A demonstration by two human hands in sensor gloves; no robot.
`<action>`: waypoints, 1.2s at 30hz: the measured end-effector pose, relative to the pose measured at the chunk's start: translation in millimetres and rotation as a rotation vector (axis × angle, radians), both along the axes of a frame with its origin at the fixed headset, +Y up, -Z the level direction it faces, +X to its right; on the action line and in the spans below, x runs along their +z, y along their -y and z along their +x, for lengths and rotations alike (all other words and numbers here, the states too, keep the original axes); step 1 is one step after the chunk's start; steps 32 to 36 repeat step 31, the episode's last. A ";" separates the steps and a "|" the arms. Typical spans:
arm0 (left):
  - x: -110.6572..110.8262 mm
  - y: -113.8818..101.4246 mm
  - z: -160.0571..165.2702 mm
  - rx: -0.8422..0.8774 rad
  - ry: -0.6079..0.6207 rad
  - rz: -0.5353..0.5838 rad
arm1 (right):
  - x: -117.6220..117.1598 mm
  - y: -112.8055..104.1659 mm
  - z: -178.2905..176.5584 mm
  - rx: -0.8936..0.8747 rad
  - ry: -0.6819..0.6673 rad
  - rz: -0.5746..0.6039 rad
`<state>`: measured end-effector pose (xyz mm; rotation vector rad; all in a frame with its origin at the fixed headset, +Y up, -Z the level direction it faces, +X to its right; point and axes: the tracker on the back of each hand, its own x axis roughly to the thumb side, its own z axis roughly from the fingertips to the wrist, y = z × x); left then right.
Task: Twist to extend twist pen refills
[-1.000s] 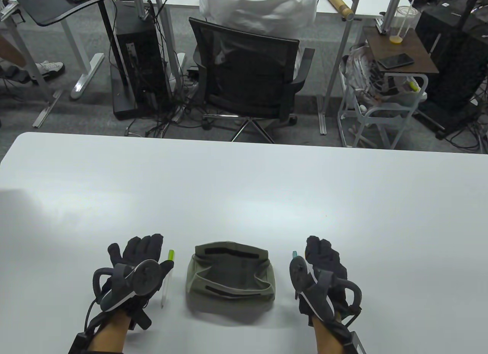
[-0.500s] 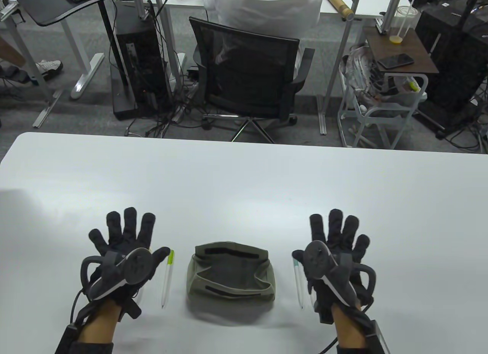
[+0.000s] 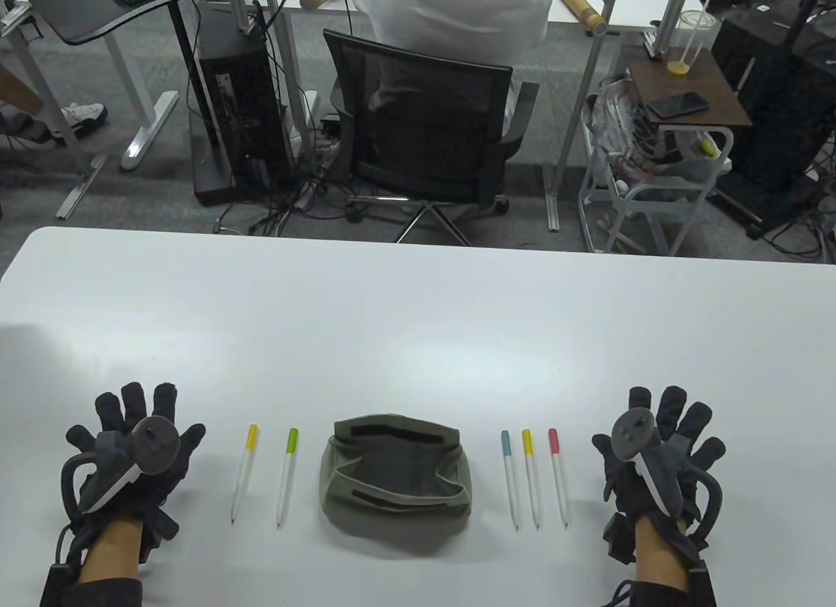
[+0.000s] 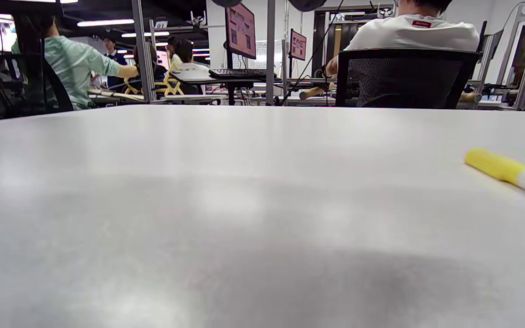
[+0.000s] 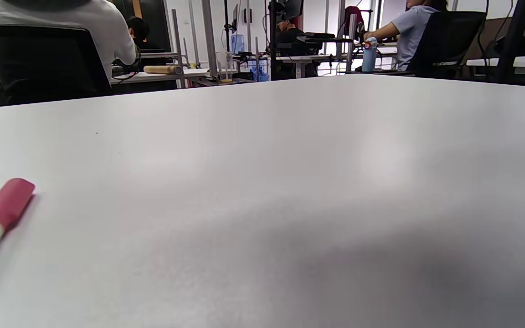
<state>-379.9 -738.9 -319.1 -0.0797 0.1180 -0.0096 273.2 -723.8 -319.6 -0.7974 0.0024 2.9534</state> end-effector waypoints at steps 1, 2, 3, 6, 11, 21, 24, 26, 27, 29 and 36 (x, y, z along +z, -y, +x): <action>-0.1 0.1 0.4 0.003 0.003 0.003 | 0.1 0.1 -0.7 0.008 -0.004 -0.002; -0.3 0.4 0.7 0.007 0.002 0.003 | 0.1 0.3 -1.2 0.013 -0.006 -0.007; -0.8 0.9 1.3 0.010 0.002 0.000 | 0.1 0.7 -1.6 0.016 -0.008 -0.009; -1.6 1.3 4.6 0.002 0.012 -0.004 | 1.1 0.4 -2.8 0.023 -0.009 -0.018; -1.8 0.6 9.4 0.004 0.022 0.000 | 3.1 -0.4 -5.9 0.031 -0.026 -0.015; -0.3 -0.5 7.8 0.008 0.021 0.008 | 5.9 -0.7 -2.7 0.017 -0.006 -0.005; -0.2 -0.1 8.5 0.003 0.020 0.002 | 6.8 -2.2 -3.2 0.031 -0.004 0.004; 0.1 -0.4 8.8 0.002 0.019 -0.004 | 7.6 -4.4 -2.6 0.022 0.002 0.023; 0.5 -0.7 8.7 0.004 0.019 -0.006 | 7.9 -5.3 -2.2 0.017 0.004 0.033; 0.9 -0.9 7.8 0.011 0.018 -0.001 | 8.2 -5.5 -2.0 0.016 0.005 0.039; 0.7 0.1 7.5 0.020 0.017 -0.005 | 8.0 -3.2 -3.8 0.031 -0.002 0.022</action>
